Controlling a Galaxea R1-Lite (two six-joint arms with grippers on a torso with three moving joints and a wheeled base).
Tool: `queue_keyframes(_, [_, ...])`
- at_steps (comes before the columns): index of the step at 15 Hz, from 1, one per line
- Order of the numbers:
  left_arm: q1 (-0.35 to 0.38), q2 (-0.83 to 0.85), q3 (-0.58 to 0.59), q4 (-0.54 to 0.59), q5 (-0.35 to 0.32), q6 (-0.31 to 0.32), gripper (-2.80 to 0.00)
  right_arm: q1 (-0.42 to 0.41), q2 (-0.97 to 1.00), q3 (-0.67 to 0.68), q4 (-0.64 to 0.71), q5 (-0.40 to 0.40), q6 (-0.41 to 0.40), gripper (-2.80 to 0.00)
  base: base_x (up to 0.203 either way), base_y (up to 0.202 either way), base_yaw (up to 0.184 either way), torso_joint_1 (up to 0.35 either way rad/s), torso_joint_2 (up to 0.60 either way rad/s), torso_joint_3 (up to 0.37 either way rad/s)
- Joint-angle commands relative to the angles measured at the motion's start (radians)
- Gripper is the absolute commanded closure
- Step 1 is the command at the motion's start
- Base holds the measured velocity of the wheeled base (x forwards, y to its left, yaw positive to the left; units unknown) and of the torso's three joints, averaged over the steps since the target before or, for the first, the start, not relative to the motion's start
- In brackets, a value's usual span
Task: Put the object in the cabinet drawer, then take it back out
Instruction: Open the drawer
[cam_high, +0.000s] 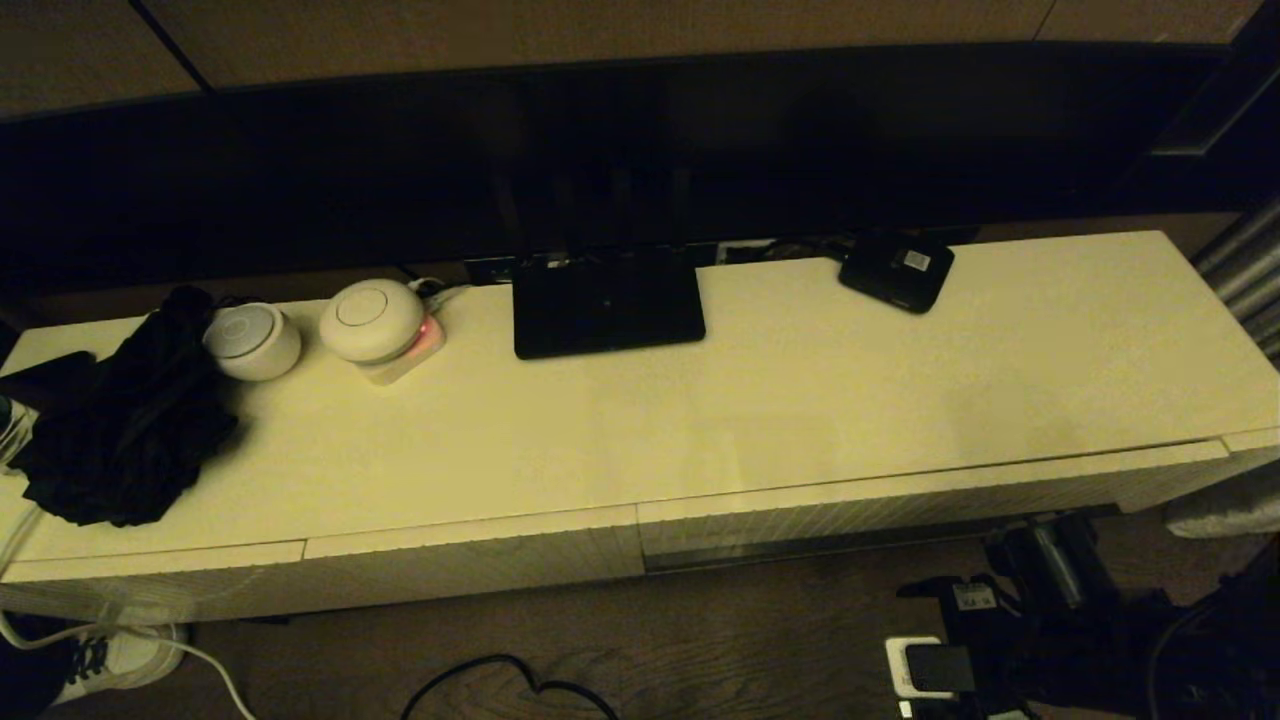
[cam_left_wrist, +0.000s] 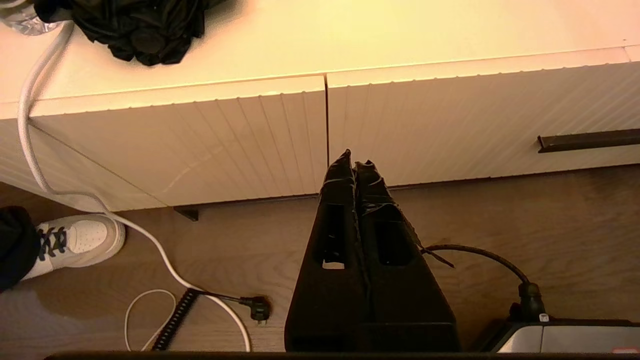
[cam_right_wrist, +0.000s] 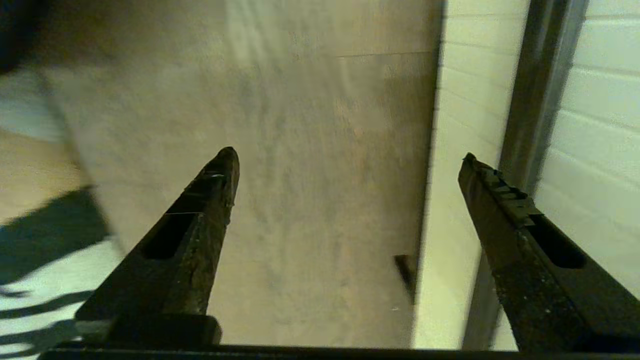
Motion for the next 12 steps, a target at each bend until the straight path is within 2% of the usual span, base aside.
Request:
queue_keyframes(1, [0.000,0.000,0.003,0.000,0.000,0.000,0.00,-0.009,0.056,-0.014,-0.030,0.001,-0.020,-2.80,0.000,0.000,0.000,0.000,0.00,0.000])
queue_keyframes(12, [0.000,0.000,0.003,0.000,0.000,0.000,0.00,-0.028,0.129,-0.111,-0.130,0.003,-0.037,-2.80,0.000,0.000,0.000,0.000,0.00,0.000])
